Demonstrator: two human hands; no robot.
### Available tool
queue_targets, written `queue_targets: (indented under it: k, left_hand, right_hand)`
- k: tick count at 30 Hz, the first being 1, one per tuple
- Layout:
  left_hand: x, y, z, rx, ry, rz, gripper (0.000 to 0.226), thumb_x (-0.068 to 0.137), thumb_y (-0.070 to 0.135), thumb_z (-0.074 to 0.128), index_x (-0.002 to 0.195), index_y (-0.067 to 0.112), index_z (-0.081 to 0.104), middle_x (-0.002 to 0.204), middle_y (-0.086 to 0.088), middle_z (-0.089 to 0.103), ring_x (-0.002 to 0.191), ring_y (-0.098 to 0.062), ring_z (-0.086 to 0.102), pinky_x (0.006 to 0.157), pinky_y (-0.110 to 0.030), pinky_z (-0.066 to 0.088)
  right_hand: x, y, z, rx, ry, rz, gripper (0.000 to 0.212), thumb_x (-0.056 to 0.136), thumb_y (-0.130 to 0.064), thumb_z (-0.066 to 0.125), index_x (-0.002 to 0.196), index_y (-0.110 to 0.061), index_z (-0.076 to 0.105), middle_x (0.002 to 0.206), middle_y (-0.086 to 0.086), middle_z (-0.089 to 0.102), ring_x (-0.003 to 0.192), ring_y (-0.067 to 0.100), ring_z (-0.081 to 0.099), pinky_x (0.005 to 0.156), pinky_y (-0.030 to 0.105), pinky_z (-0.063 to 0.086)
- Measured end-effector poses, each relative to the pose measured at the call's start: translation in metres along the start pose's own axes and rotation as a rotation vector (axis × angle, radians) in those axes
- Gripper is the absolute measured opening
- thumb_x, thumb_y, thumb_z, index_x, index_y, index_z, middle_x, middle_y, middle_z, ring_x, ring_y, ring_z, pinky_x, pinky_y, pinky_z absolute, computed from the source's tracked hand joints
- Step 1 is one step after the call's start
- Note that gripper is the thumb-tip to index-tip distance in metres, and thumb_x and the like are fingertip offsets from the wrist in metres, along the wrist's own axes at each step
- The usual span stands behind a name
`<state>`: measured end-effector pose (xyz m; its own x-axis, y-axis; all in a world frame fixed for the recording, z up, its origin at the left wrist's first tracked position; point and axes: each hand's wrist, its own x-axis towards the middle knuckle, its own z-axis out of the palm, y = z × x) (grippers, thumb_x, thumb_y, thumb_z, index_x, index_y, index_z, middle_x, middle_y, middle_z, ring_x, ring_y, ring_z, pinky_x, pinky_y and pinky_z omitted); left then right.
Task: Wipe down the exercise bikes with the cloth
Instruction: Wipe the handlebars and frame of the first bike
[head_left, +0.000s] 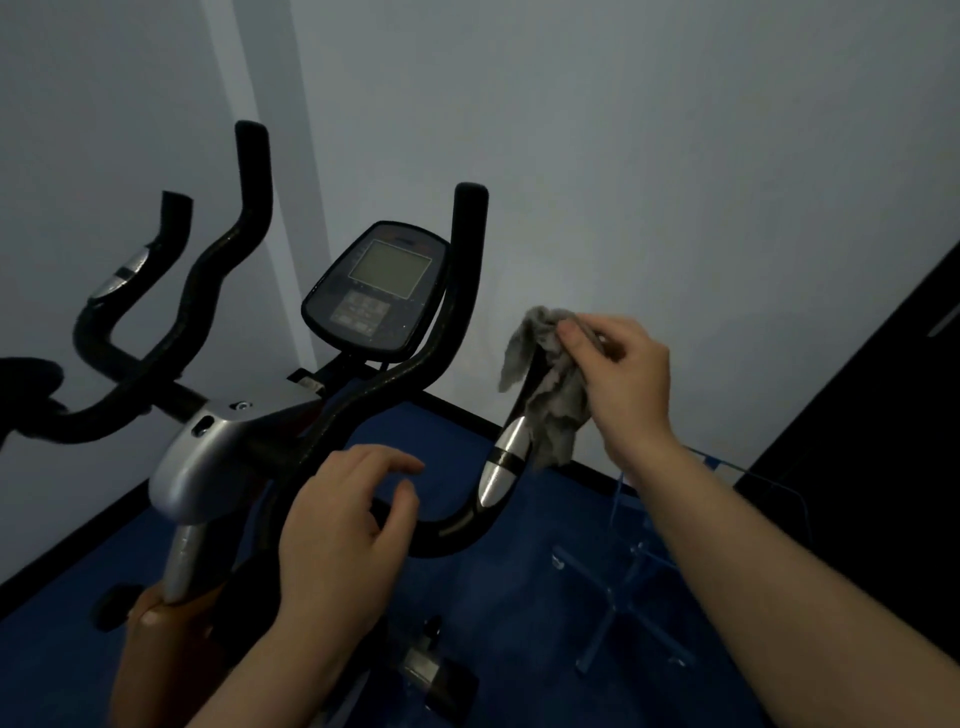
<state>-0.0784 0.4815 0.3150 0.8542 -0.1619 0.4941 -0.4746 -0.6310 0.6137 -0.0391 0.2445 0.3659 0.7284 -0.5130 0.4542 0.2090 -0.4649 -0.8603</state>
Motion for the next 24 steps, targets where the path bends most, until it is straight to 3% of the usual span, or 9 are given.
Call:
queue_targets:
  k: [3,6,10,13,15,17,20,22,24]
  left_hand:
    - [0.001,0.001,0.001,0.002,0.006,0.000,0.015,0.080,0.030,0.048,0.087,0.034,0.061,0.089,0.030,0.055,0.080,0.001,0.053,0.064,-0.013,0.036]
    - [0.002,0.000,0.001,0.016,-0.004,0.020,0.016,0.080,0.031,0.048,0.088,0.033,0.061,0.089,0.027,0.055,0.077,-0.001,0.052,0.062,-0.014,0.036]
    - [0.001,0.000,0.001,0.011,-0.009,0.014,0.016,0.080,0.033,0.047,0.088,0.034,0.061,0.089,0.027,0.056,0.077,-0.002,0.053,0.060,-0.015,0.036]
    - [0.000,0.000,0.001,0.000,0.000,0.014,0.017,0.080,0.035,0.046,0.089,0.034,0.061,0.090,0.028,0.055,0.078,-0.002,0.053,0.059,-0.018,0.038]
    - [0.001,0.001,0.001,-0.002,-0.002,0.013,0.017,0.081,0.034,0.046,0.089,0.034,0.061,0.090,0.030,0.054,0.077,-0.001,0.053,0.059,-0.016,0.036]
    - [0.002,0.001,0.001,0.001,-0.013,0.016,0.017,0.081,0.034,0.046,0.088,0.034,0.061,0.090,0.030,0.055,0.078,-0.001,0.053,0.060,-0.015,0.035]
    - [0.002,0.000,0.000,0.005,-0.018,0.023,0.017,0.081,0.034,0.045,0.088,0.033,0.061,0.089,0.028,0.056,0.080,0.000,0.053,0.064,-0.013,0.035]
    - [0.002,-0.001,0.001,0.005,-0.012,0.027,0.017,0.082,0.033,0.046,0.088,0.033,0.061,0.089,0.026,0.057,0.084,0.002,0.053,0.069,-0.010,0.036]
    - [0.002,-0.001,0.002,-0.001,-0.004,0.024,0.016,0.082,0.033,0.047,0.088,0.032,0.062,0.089,0.026,0.057,0.085,0.002,0.052,0.070,-0.009,0.036]
  right_hand:
    - [-0.021,0.002,0.003,0.217,0.101,0.193,0.016,0.084,-0.027,0.069,0.100,-0.028,0.070,0.104,0.003,0.069,0.094,0.015,0.066,0.087,0.037,0.056]
    - [-0.002,-0.007,0.001,0.030,0.006,0.105,0.010,0.084,-0.027,0.068,0.094,-0.027,0.071,0.100,0.004,0.067,0.093,0.017,0.064,0.086,0.035,0.055]
    - [0.017,-0.012,-0.007,-0.256,-0.164,-0.031,0.019,0.087,-0.031,0.063,0.098,-0.019,0.073,0.092,0.002,0.061,0.085,0.010,0.058,0.071,0.004,0.040]
    - [-0.015,0.002,-0.002,-0.162,0.089,0.020,0.021,0.087,-0.028,0.064,0.100,-0.015,0.073,0.088,0.001,0.063,0.076,0.005,0.056,0.072,0.016,0.046]
    - [-0.042,0.008,0.015,-0.046,0.289,0.099,0.020,0.085,-0.022,0.067,0.099,-0.009,0.072,0.086,0.000,0.061,0.071,-0.003,0.054,0.068,0.014,0.044]
    - [-0.065,0.012,0.031,-0.008,0.370,0.086,0.018,0.083,-0.015,0.070,0.099,-0.007,0.072,0.087,0.001,0.060,0.072,-0.006,0.053,0.067,0.008,0.043]
    - [-0.095,0.017,0.033,-0.131,0.256,-0.138,0.018,0.080,-0.009,0.072,0.098,-0.007,0.073,0.088,0.002,0.059,0.074,-0.005,0.052,0.067,0.009,0.044]
    - [-0.095,0.014,0.022,-0.281,0.047,-0.328,0.016,0.081,-0.016,0.072,0.096,-0.012,0.074,0.087,0.002,0.058,0.072,0.004,0.052,0.064,0.016,0.045]
    - [-0.071,0.006,0.011,-0.455,-0.131,-0.402,0.014,0.081,-0.022,0.072,0.093,-0.018,0.074,0.087,0.002,0.058,0.072,0.014,0.055,0.061,0.023,0.046]
